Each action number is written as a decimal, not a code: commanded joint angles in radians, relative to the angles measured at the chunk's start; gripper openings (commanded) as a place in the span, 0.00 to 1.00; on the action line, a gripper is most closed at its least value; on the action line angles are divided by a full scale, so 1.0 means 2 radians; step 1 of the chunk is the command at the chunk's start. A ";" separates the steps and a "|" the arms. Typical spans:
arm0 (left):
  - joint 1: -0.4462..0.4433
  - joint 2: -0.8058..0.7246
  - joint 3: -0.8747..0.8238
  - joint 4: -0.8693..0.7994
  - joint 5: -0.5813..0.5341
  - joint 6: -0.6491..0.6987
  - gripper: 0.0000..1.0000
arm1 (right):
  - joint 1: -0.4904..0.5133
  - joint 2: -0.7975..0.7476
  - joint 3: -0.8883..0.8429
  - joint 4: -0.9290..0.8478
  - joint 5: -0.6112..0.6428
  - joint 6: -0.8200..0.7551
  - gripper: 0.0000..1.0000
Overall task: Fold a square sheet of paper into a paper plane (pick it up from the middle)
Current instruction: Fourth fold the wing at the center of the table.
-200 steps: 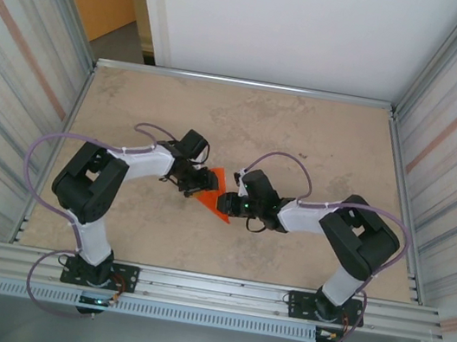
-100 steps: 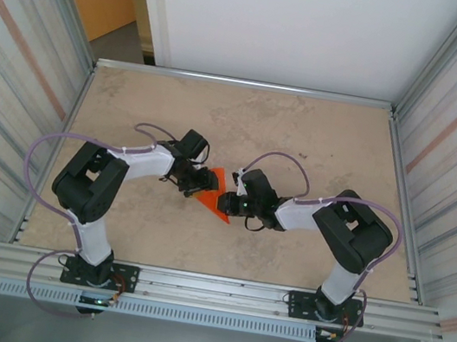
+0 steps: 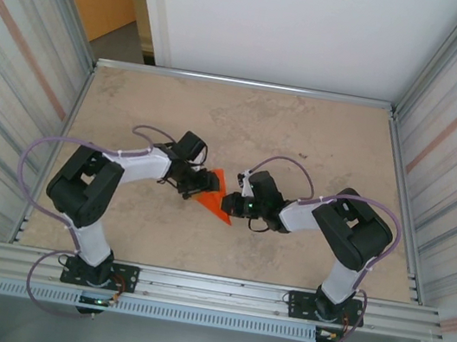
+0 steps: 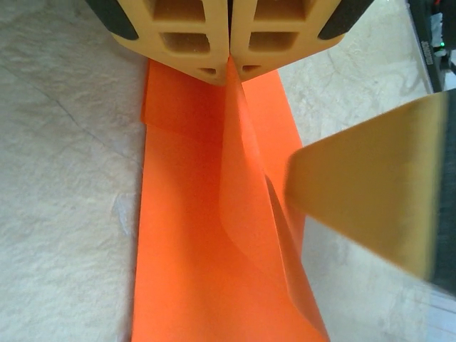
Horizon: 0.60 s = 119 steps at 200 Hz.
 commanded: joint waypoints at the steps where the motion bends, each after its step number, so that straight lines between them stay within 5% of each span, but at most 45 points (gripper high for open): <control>1: 0.012 -0.054 -0.014 0.033 0.024 0.005 0.61 | -0.006 0.009 -0.012 0.019 -0.022 0.024 0.08; 45: 0.028 -0.088 -0.060 0.107 0.074 0.014 0.56 | -0.013 0.014 -0.024 0.048 -0.040 0.045 0.08; 119: 0.028 -0.023 -0.056 0.183 0.148 0.003 0.27 | -0.020 0.014 -0.029 0.055 -0.049 0.055 0.10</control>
